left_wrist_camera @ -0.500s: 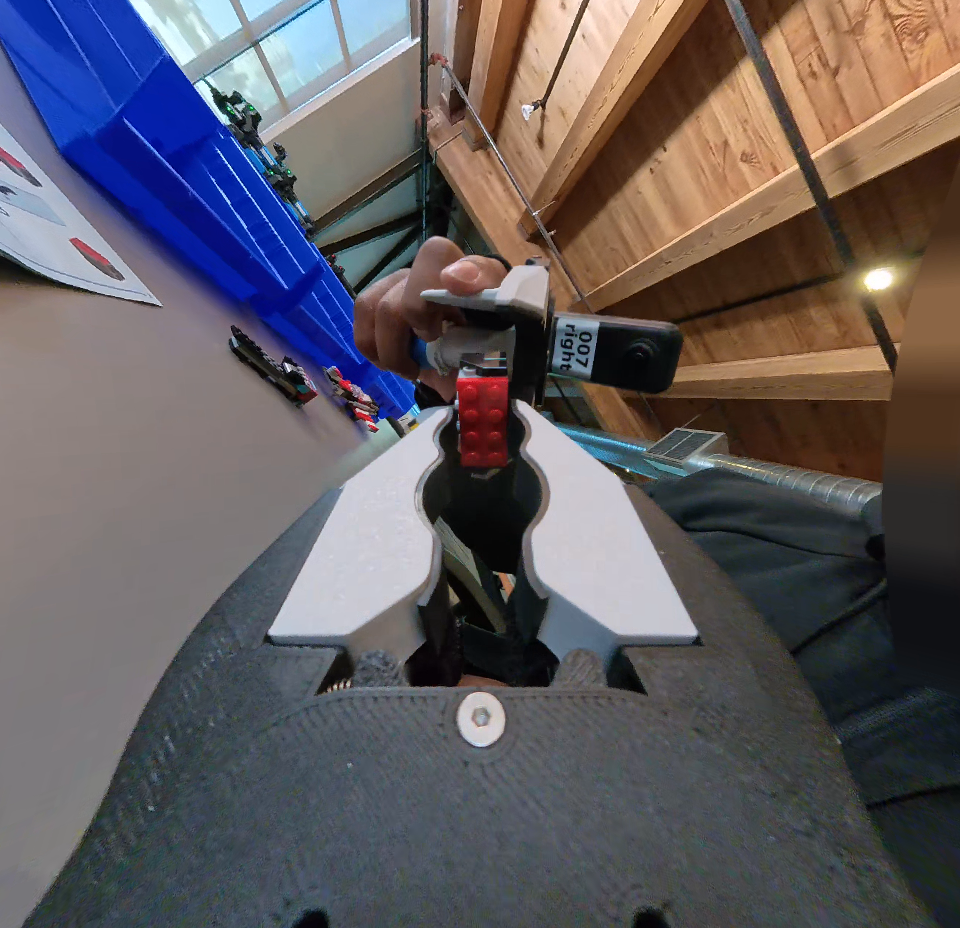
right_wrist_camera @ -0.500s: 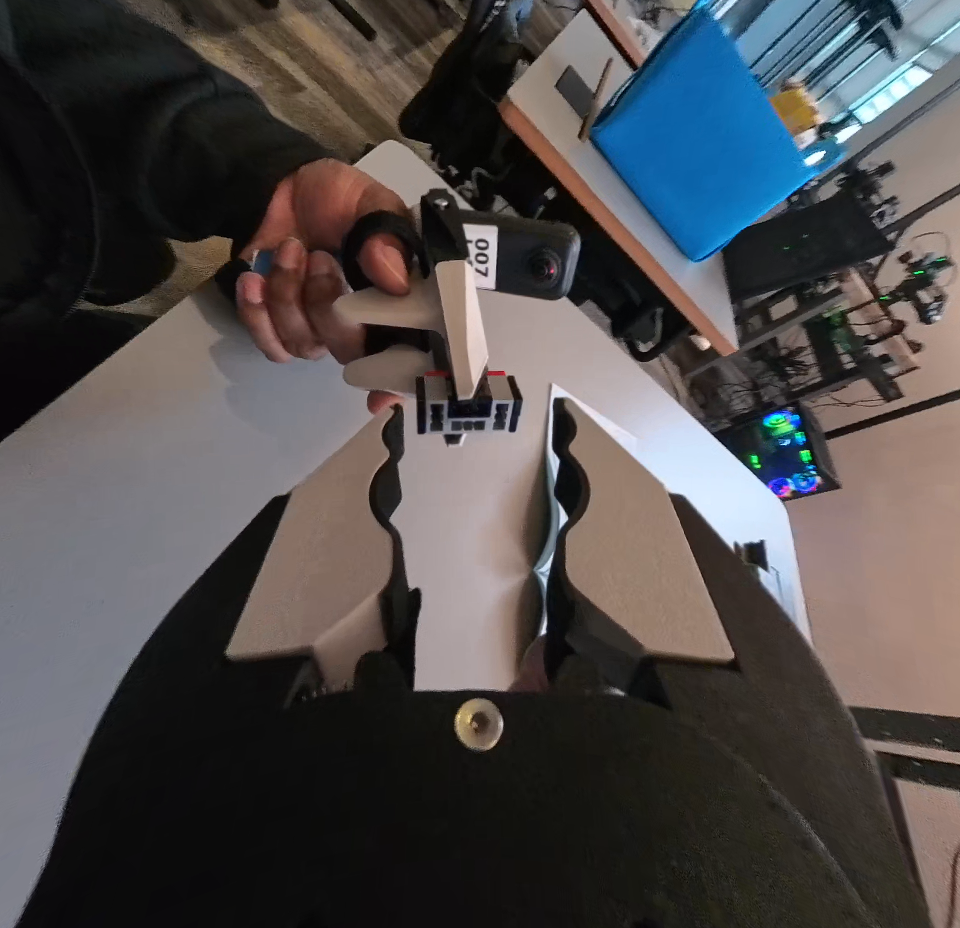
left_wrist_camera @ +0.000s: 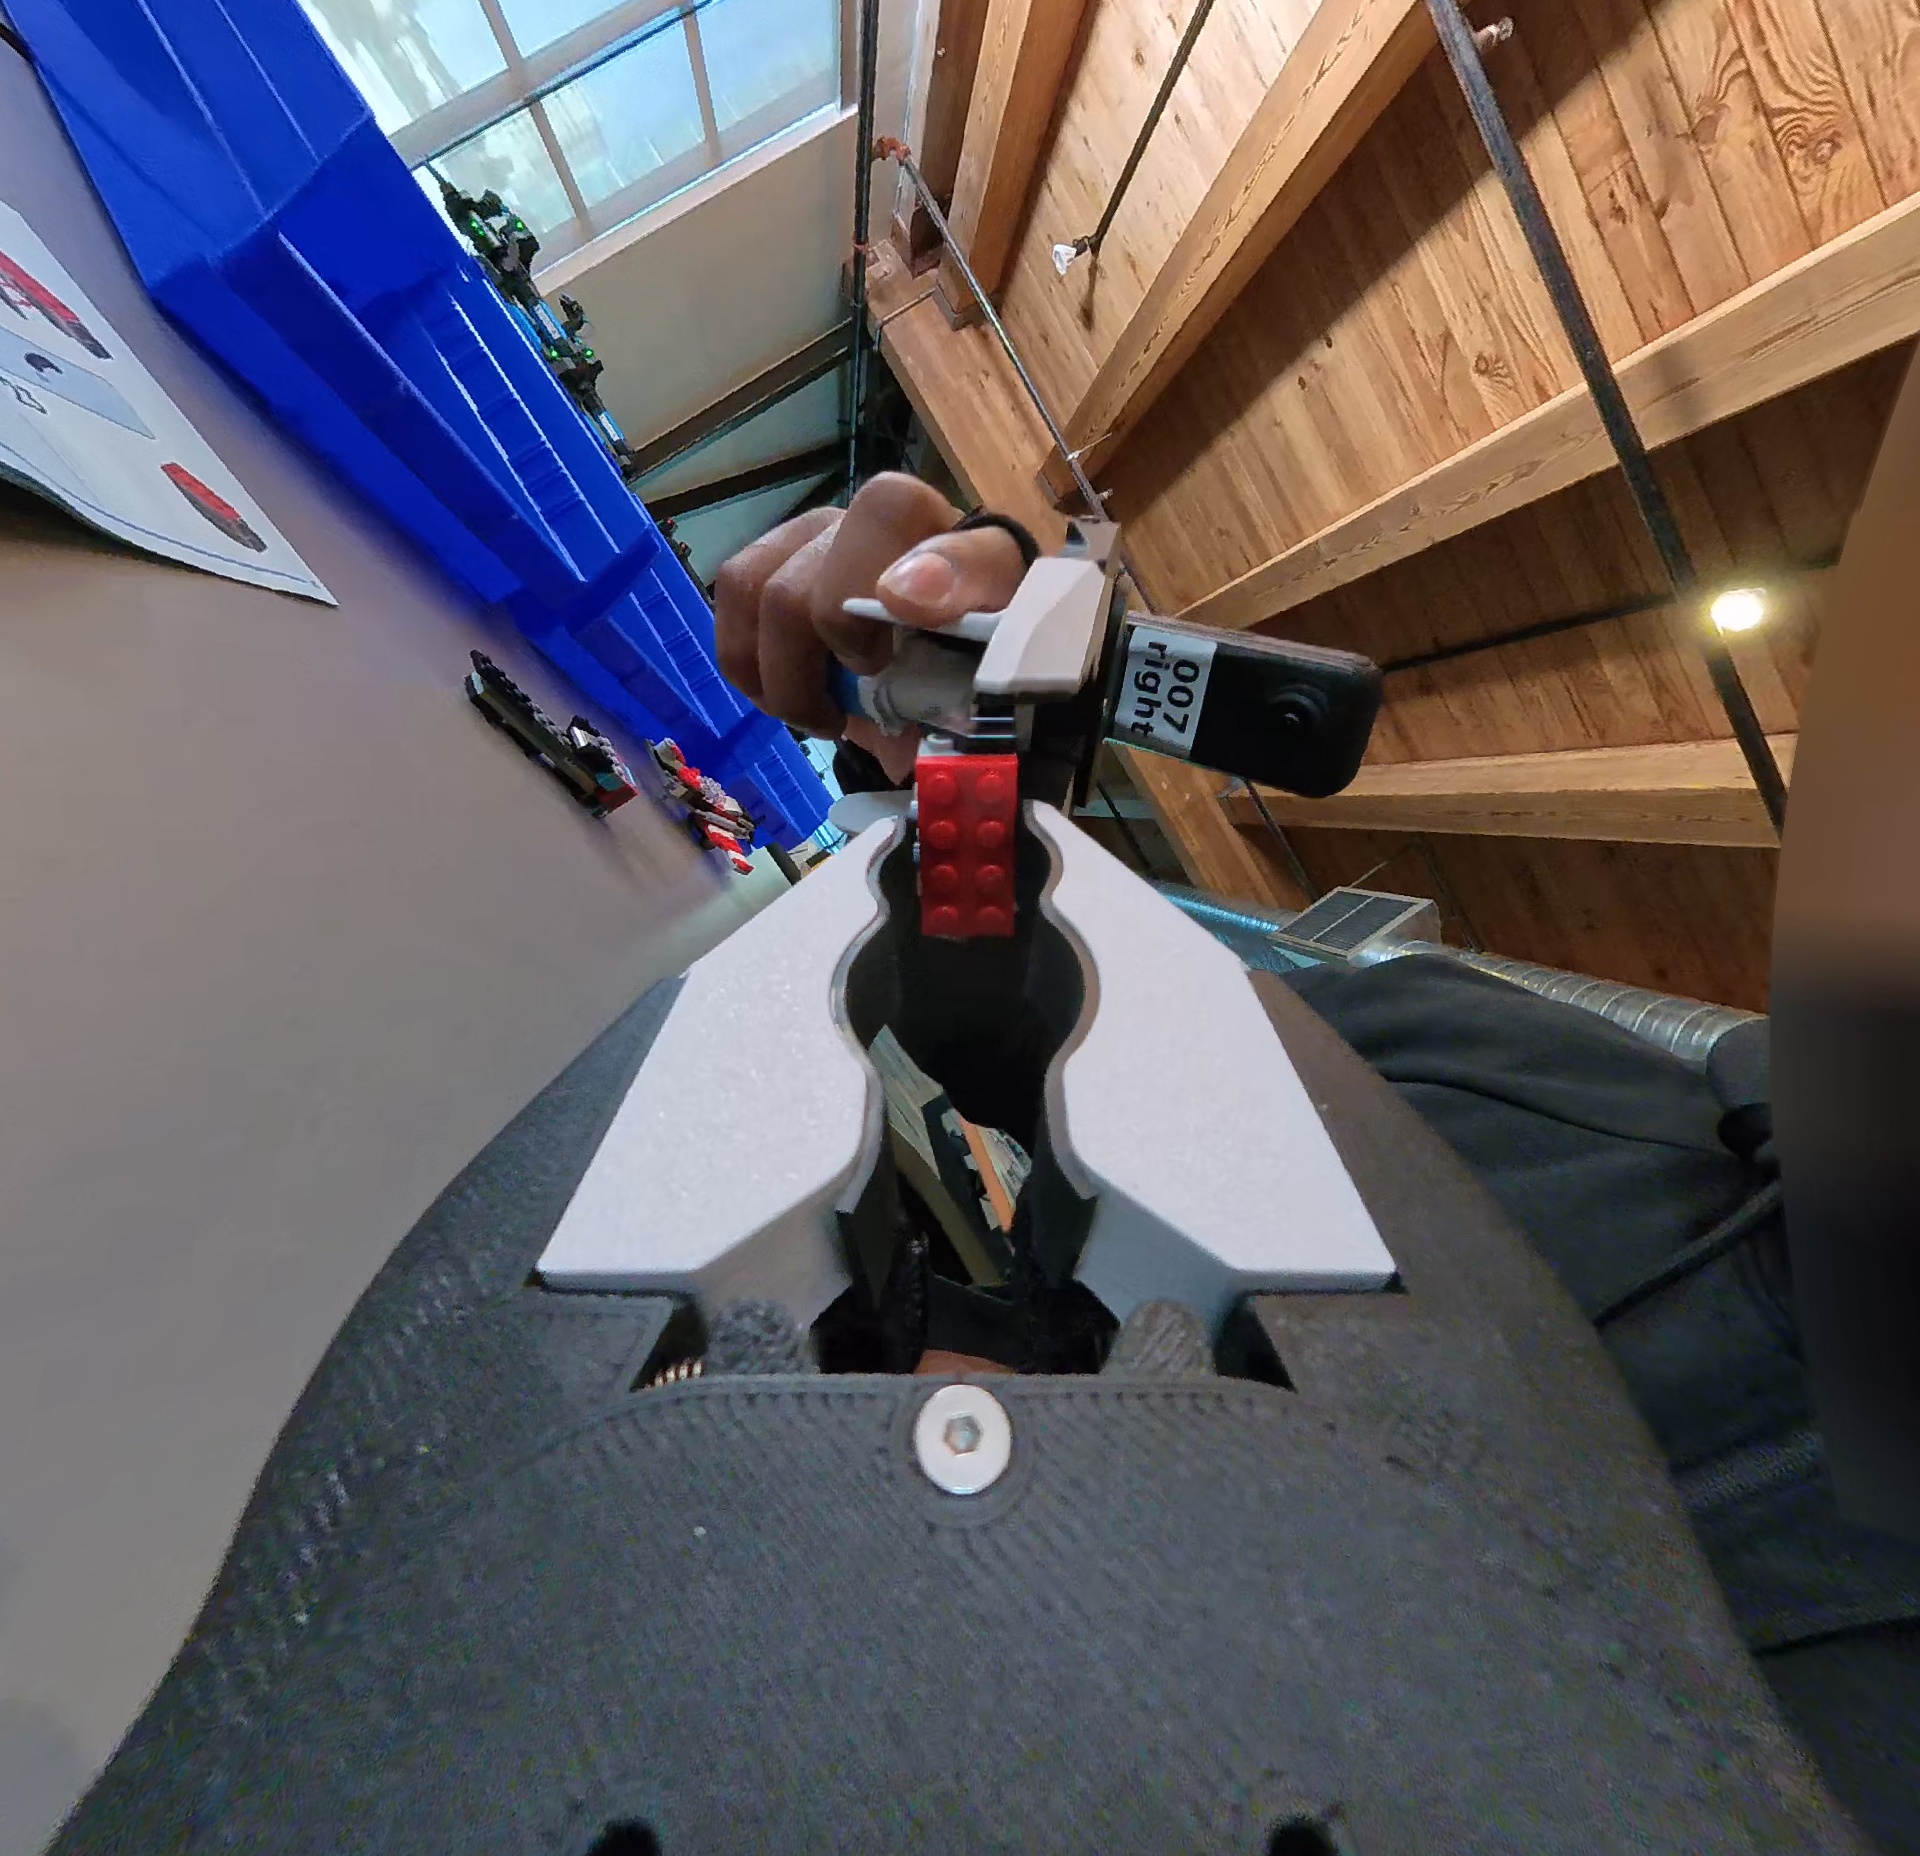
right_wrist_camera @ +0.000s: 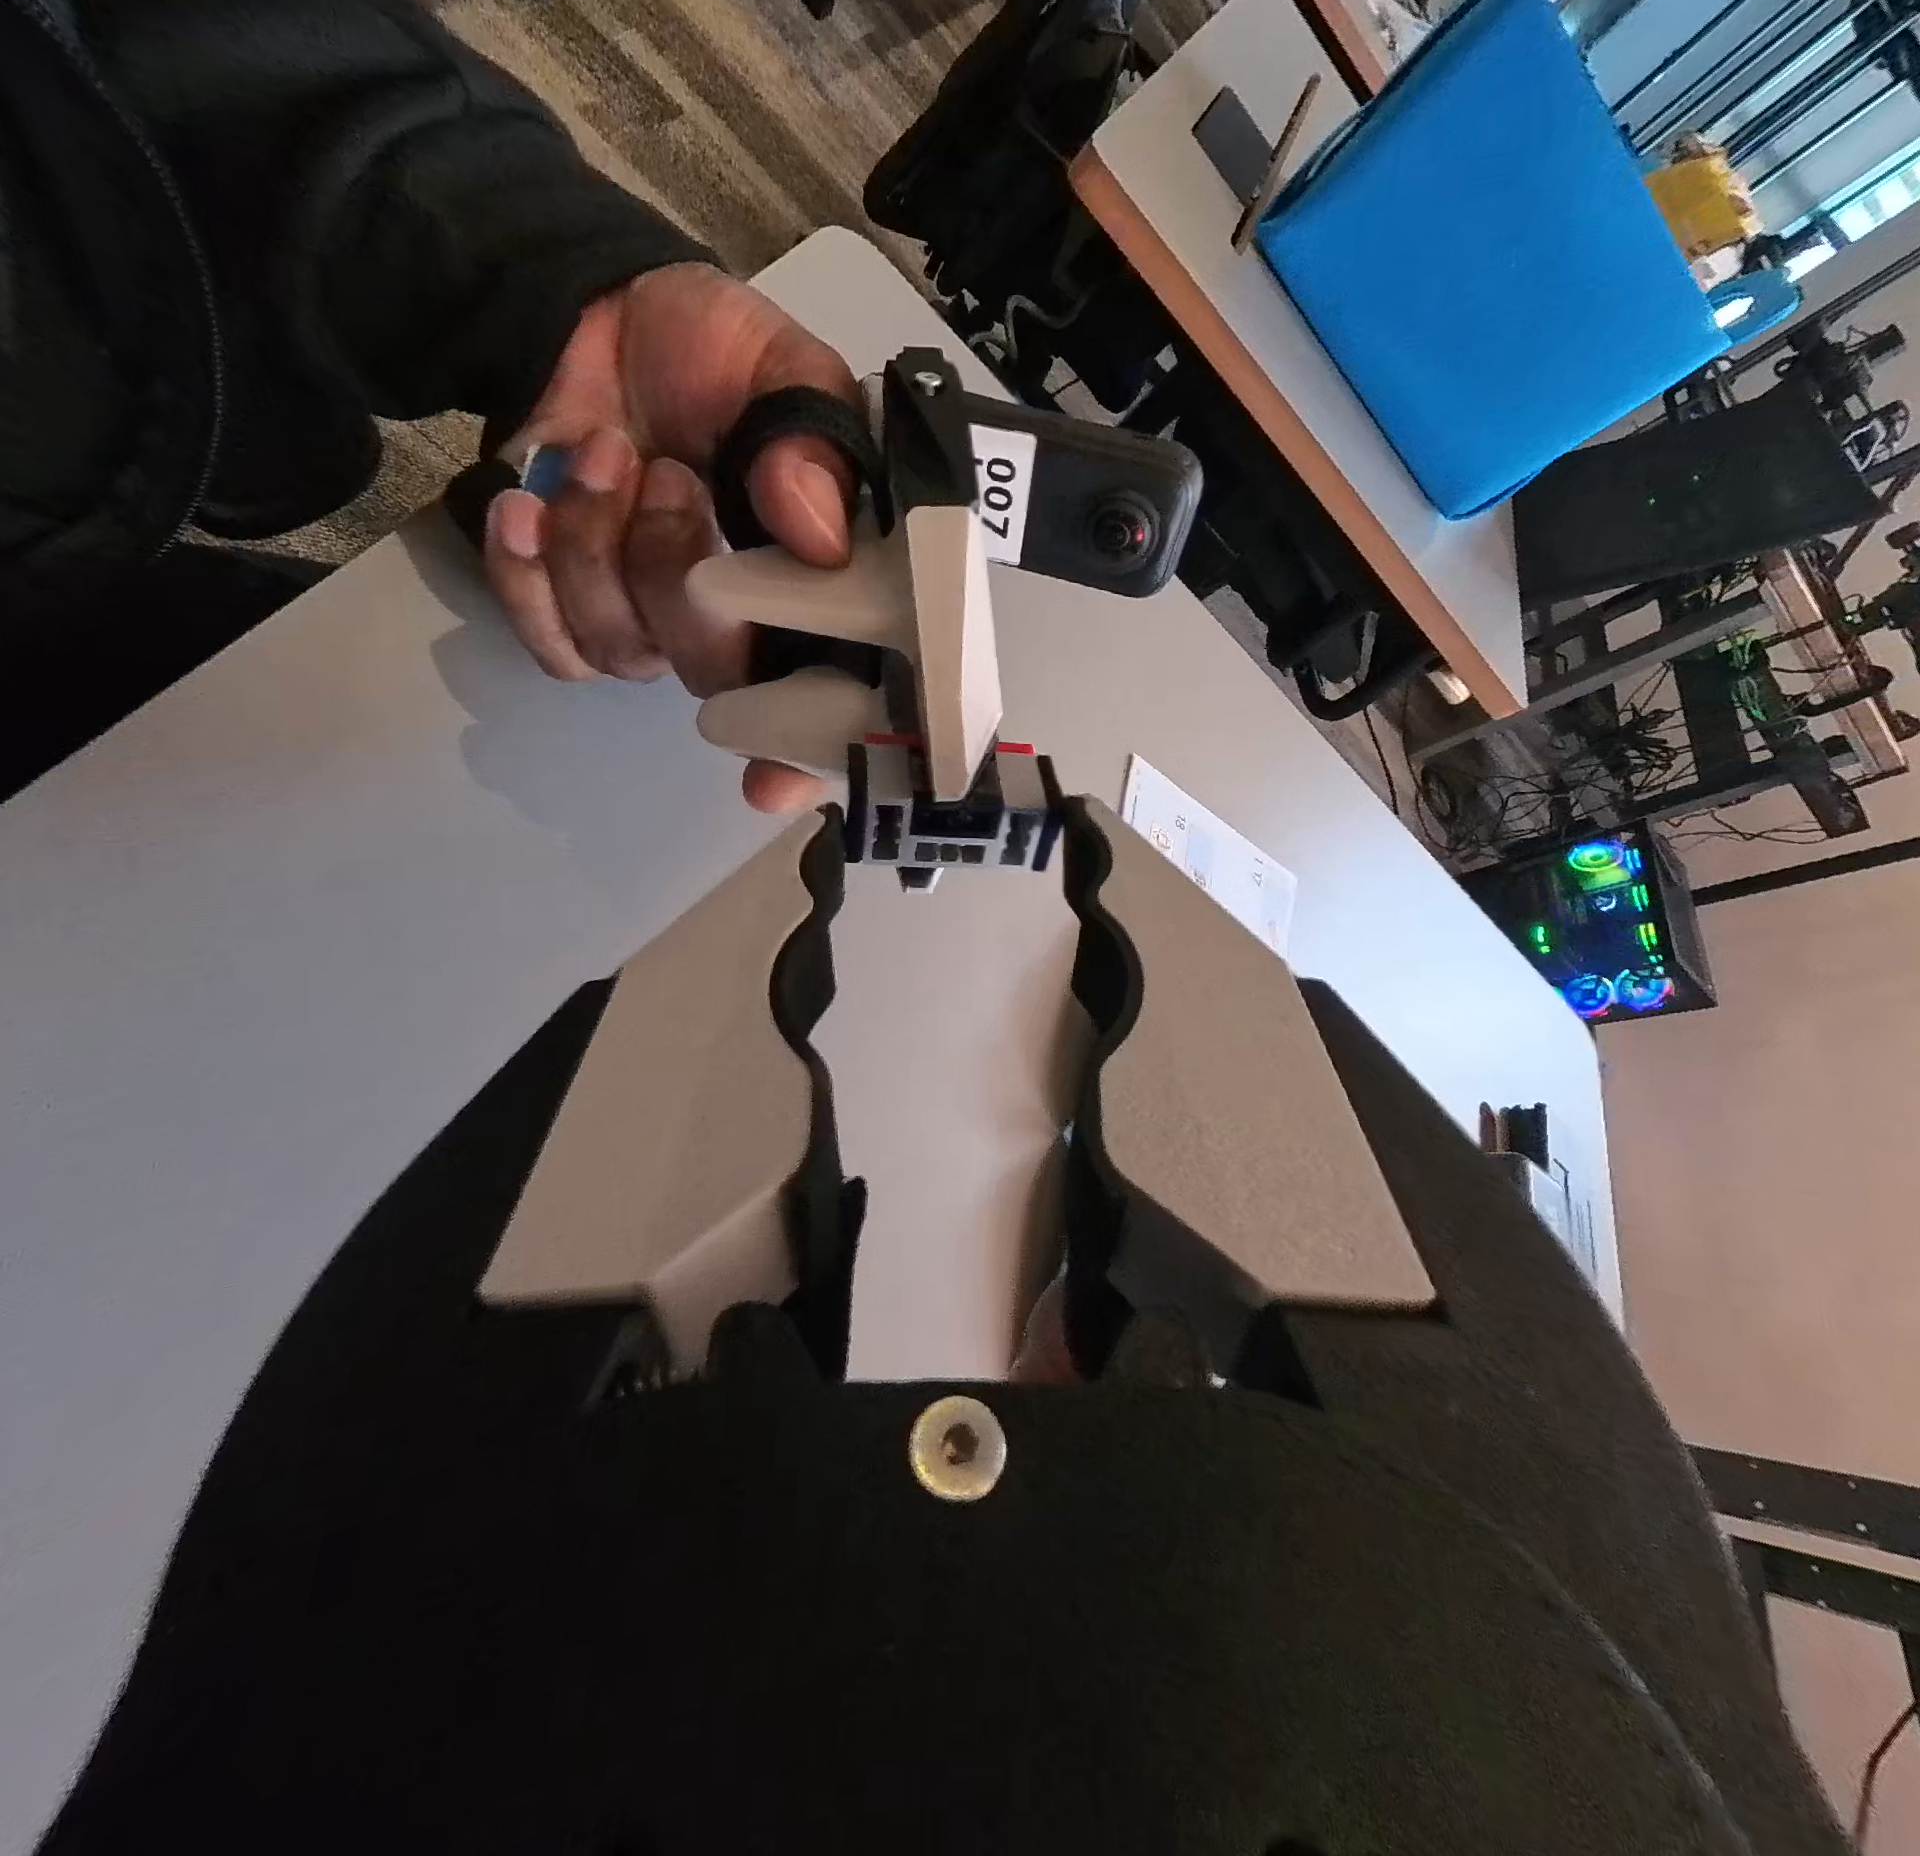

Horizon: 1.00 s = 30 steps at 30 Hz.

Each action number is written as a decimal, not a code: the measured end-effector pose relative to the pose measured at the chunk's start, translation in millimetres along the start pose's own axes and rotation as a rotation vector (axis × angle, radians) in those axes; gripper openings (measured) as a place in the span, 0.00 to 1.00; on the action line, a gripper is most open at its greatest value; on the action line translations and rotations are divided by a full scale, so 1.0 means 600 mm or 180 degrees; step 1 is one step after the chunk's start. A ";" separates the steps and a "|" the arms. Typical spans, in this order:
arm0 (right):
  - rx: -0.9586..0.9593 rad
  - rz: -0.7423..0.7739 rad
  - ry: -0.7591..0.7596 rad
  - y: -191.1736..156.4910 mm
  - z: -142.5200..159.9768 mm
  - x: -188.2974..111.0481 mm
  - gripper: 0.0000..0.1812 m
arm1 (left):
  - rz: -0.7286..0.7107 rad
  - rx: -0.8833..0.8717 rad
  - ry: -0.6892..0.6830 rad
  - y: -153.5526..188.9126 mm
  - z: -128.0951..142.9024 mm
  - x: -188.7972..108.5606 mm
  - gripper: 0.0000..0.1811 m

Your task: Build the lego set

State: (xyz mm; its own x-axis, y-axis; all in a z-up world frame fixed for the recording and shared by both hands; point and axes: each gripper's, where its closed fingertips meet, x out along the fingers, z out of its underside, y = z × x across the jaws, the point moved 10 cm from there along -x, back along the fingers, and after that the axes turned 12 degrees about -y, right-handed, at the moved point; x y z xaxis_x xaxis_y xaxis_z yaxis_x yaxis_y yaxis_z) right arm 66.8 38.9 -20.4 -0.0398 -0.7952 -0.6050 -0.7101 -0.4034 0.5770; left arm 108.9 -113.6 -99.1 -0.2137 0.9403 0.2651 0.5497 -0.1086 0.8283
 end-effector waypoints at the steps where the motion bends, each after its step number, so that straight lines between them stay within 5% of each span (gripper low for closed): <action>1: -0.0009 0.0012 -0.0006 -0.001 0.000 0.000 0.24 | -0.0002 -0.0010 0.0003 -0.001 0.000 0.000 0.10; 22: 0.0123 -0.0170 -0.0048 0.003 0.011 -0.001 0.24 | -0.0141 -0.0035 -0.0019 -0.004 0.002 0.008 0.10; 25: -0.0002 -0.0142 -0.0220 0.002 0.012 0.000 0.31 | -0.0176 0.0006 -0.0071 -0.003 0.003 0.010 0.10; 30: -0.0288 -0.0221 -0.0335 0.001 0.004 -0.003 0.27 | -0.0216 0.0026 -0.0111 -0.002 0.004 0.012 0.10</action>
State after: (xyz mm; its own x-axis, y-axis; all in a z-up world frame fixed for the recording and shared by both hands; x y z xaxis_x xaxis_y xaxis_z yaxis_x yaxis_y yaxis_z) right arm 64.9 41.1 -20.3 -0.0695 -0.7141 -0.6966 -0.6478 -0.4987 0.5759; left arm 108.7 -105.9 -99.5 -0.2226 0.9560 0.1910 0.5415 -0.0417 0.8397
